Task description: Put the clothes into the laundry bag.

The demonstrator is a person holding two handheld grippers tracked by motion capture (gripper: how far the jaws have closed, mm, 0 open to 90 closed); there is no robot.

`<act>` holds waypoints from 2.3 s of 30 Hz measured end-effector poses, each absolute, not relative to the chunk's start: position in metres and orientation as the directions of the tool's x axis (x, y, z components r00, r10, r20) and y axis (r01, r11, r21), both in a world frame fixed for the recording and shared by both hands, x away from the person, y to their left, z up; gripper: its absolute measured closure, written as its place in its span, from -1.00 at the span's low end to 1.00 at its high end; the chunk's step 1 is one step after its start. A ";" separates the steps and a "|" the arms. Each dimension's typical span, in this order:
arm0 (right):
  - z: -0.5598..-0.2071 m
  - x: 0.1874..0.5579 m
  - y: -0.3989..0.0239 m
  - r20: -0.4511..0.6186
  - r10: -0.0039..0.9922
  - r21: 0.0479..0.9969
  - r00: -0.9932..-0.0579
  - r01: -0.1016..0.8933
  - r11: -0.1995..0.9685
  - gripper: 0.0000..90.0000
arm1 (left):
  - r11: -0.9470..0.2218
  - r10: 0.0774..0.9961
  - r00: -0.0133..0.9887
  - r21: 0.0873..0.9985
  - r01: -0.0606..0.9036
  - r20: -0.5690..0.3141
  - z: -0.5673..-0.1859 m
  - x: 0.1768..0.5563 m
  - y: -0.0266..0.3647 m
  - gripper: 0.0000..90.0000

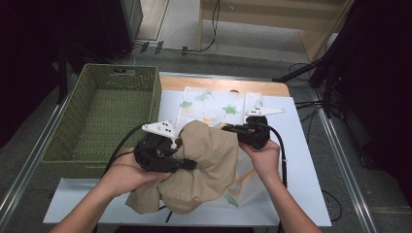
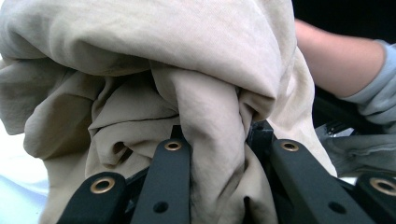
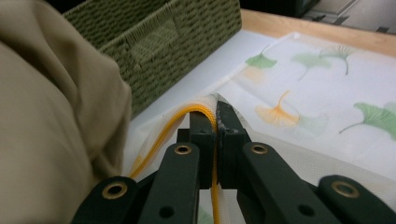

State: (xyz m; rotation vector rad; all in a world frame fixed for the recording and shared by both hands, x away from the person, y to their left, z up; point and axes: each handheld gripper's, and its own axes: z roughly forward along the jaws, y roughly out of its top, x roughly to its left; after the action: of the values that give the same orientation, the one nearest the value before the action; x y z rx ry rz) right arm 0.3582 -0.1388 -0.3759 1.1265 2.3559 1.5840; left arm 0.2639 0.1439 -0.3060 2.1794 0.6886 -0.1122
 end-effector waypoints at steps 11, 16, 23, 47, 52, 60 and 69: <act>-0.372 0.355 -0.137 0.319 0.622 0.828 -0.715 0.530 0.184 0.96 | -0.516 0.447 0.842 0.682 0.519 -0.303 -0.341 0.258 0.137 0.70; -0.363 0.351 -0.134 0.297 0.618 0.834 -0.728 0.512 0.203 0.96 | -0.537 0.471 0.836 0.660 0.525 -0.282 -0.357 0.257 0.129 0.70; -0.352 0.341 -0.131 0.283 0.602 0.848 -0.747 0.488 0.207 0.96 | -0.499 0.556 0.789 0.654 0.568 -0.261 -0.363 0.265 0.130 0.70; -0.345 0.325 -0.116 0.285 0.578 0.845 -0.764 0.486 0.225 0.97 | -0.515 0.584 0.785 0.652 0.556 -0.208 -0.383 0.272 0.094 0.69; -0.330 0.321 -0.113 0.268 0.576 0.860 -0.773 0.461 0.218 0.97 | -0.509 0.559 0.793 0.655 0.559 -0.242 -0.391 0.273 0.086 0.69; -0.305 0.306 -0.122 0.261 0.555 0.890 -0.790 0.419 0.178 0.97 | -0.492 0.549 0.765 0.609 0.622 -0.338 -0.410 0.282 0.083 0.69; -0.323 0.302 -0.139 0.265 0.580 0.874 -0.770 0.446 0.192 0.97 | -0.437 0.583 0.743 0.645 0.627 -0.328 -0.383 0.294 0.099 0.69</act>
State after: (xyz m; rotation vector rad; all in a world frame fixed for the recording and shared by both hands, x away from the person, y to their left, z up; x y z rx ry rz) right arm 0.3017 -0.1385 -0.3229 1.0083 2.3265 1.6359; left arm 0.2945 0.0985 -0.3831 2.1501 0.9065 -0.0706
